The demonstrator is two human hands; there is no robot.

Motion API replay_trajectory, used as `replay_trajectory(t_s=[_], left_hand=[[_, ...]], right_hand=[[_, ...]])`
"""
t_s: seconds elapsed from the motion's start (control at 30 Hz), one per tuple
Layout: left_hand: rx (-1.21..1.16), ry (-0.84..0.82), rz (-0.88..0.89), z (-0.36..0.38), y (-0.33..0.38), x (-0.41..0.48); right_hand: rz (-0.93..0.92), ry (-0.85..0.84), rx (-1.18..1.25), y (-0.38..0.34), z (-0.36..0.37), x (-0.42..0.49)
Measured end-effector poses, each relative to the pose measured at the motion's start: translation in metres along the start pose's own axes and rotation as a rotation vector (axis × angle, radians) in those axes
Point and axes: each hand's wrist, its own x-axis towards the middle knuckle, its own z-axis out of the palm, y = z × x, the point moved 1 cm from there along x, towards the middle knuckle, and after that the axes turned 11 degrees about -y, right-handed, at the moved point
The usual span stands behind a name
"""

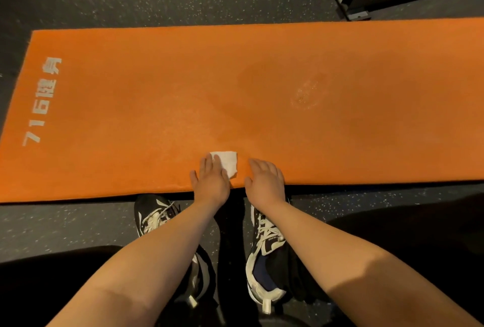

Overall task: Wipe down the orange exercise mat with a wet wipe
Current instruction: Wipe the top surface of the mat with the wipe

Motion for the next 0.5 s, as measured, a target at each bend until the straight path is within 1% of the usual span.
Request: replay_trajectory(t_s=[0.1, 0.17, 0.23, 0.33, 0.37, 0.43, 0.5], left_hand=[[0.019, -0.052, 0.219, 0.015, 0.019, -0.010], [0.055, -0.069, 0.280, 0.015, 0.020, -0.011], [0.095, -0.047, 0.231, 0.007, 0.010, -0.006], [0.066, -0.003, -0.010, -0.005, -0.012, -0.002], [0.045, 0.000, -0.062, -0.006, -0.015, -0.003], [0.018, -0.015, -0.080, -0.002, -0.006, -0.008], [0.004, -0.036, -0.032, 0.008, 0.012, -0.015]], right_hand=[[-0.003, 0.014, 0.045, 0.004, -0.004, 0.002], [0.014, 0.021, 0.071, 0.007, -0.004, 0.002], [0.013, 0.014, 0.043, 0.009, -0.001, 0.001], [0.011, 0.002, 0.017, 0.006, 0.006, -0.004], [0.013, 0.004, 0.019, 0.005, 0.007, -0.005], [0.024, 0.004, 0.041, 0.003, 0.005, -0.004], [0.023, 0.002, 0.071, 0.005, 0.002, -0.001]])
